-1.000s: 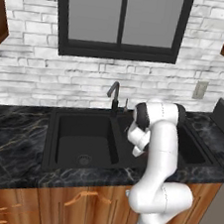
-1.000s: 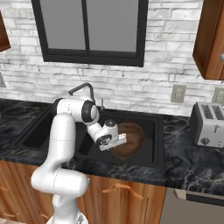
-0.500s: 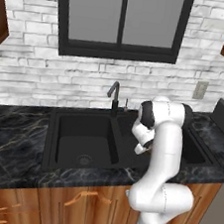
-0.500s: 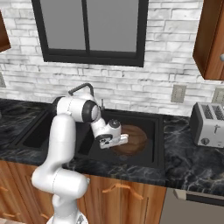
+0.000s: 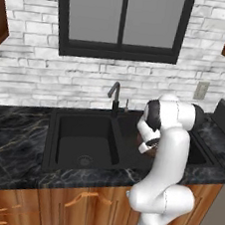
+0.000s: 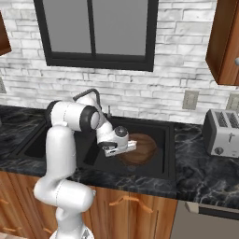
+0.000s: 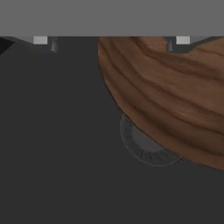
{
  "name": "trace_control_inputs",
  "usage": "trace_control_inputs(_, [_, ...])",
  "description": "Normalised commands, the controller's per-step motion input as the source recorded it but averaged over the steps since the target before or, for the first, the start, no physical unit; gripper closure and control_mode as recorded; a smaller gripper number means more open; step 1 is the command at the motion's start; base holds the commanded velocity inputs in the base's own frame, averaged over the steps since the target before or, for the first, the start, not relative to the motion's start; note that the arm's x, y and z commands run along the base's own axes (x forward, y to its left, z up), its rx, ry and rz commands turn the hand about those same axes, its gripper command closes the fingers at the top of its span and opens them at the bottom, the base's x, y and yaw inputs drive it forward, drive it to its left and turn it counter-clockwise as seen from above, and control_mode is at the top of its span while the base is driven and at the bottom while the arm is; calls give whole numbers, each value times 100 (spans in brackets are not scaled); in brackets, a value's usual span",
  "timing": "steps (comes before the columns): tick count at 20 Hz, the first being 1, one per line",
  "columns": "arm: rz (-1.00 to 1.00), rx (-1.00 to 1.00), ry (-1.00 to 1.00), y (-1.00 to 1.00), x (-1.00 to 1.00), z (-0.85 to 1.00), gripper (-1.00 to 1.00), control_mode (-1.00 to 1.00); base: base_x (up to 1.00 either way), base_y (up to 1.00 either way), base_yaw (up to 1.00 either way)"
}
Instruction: Place the glass cup in the left basin and the bowl in the right basin of the sink.
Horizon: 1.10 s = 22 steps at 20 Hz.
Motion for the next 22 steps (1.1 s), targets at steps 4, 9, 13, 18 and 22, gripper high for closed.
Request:
trace_control_inputs(4, [0, 0, -8, 0, -27, 65, -100, -100, 0, 0, 0])
trace_control_inputs(9, [0, 0, -7, 0, -29, 63, -100, -100, 0, 0, 0])
trace_control_inputs(13, [3, 0, -6, 0, -23, 66, -100, -100, 0, 0, 0])
trace_control_inputs(18, [6, 0, -2, 5, -15, 66, -100, -100, 0, 0, 0])
trace_control_inputs(22, [12, 0, 0, 8, -6, 63, -100, -100, 0, 0, 0])
